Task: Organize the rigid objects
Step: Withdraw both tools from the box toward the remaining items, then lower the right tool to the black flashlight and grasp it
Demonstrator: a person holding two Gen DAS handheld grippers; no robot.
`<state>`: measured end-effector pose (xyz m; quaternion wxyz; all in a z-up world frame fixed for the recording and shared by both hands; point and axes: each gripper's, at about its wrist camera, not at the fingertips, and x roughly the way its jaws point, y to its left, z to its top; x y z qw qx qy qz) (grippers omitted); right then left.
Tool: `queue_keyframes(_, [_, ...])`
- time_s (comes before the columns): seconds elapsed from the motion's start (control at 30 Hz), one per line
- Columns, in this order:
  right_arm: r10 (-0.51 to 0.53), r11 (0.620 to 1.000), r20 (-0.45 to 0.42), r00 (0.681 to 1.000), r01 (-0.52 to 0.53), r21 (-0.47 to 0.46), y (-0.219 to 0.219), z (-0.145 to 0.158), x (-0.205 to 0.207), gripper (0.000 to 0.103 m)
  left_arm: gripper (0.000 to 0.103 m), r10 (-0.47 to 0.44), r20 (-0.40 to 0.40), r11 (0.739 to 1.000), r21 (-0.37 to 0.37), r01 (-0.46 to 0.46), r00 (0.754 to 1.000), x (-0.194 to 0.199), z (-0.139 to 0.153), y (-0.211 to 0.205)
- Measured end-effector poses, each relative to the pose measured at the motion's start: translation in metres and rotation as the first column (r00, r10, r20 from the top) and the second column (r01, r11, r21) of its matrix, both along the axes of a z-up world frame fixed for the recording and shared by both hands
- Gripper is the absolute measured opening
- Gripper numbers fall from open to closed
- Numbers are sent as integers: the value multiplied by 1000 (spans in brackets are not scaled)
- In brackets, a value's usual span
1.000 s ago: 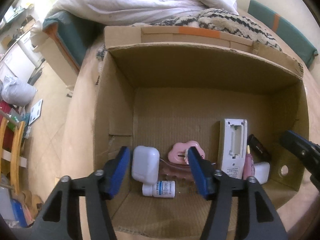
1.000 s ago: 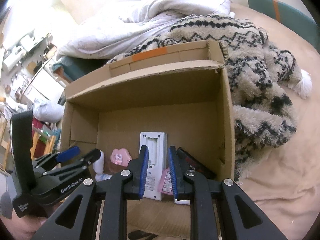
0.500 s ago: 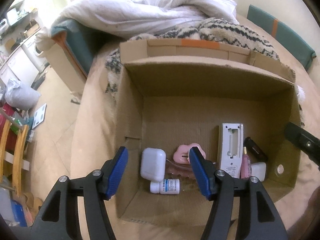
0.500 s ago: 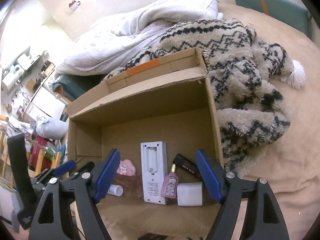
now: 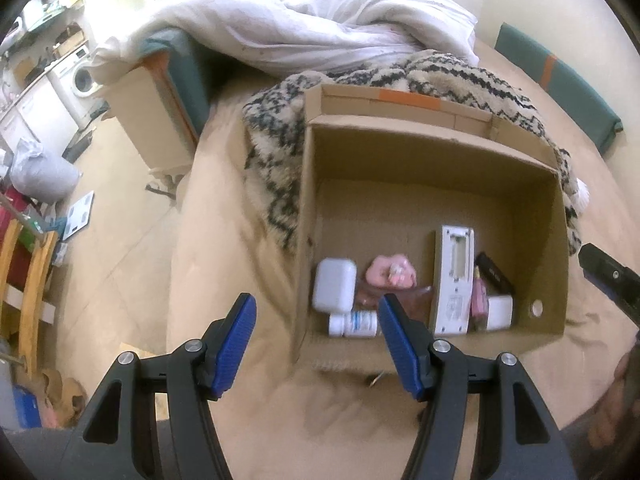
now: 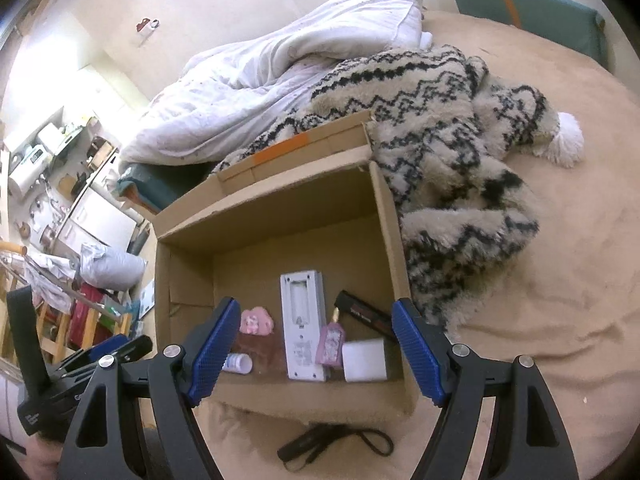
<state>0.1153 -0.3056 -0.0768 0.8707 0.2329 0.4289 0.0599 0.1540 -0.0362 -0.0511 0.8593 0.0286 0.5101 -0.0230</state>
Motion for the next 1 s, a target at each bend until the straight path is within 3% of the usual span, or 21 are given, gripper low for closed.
queue_keyframes(0.27, [0, 1000, -10, 1000, 0, -19, 1, 2, -30, 82, 60, 61, -51, 997, -47, -64, 997, -23, -8, 27])
queue_keyframes(0.53, [48, 997, -111, 993, -54, -54, 18, -20, -47, 83, 61, 84, -79, 995, -49, -88, 993, -28, -24, 33])
queue_keyframes(0.67, [70, 991, -192, 979, -91, -101, 27, -39, -43, 97, 61, 104, -83, 993, -50, -109, 991, -28, -26, 35])
queue_keyframes(0.87, [146, 965, -377, 915, -215, -148, 53, -85, -27, 97, 61, 121, -97, 987, -90, -130, 988, -26, -24, 41])
queue_keyframes(0.93, [195, 940, -433, 880, -294, -173, 69, -101, -22, 97, 61, 128, -98, 987, -83, -136, 987, -26, -24, 42])
queue_keyframes(1.0, [280, 888, -473, 835, -412, -202, 92, -113, -18, 97, 61, 125, -106, 987, -87, -135, 986, -25, -24, 42])
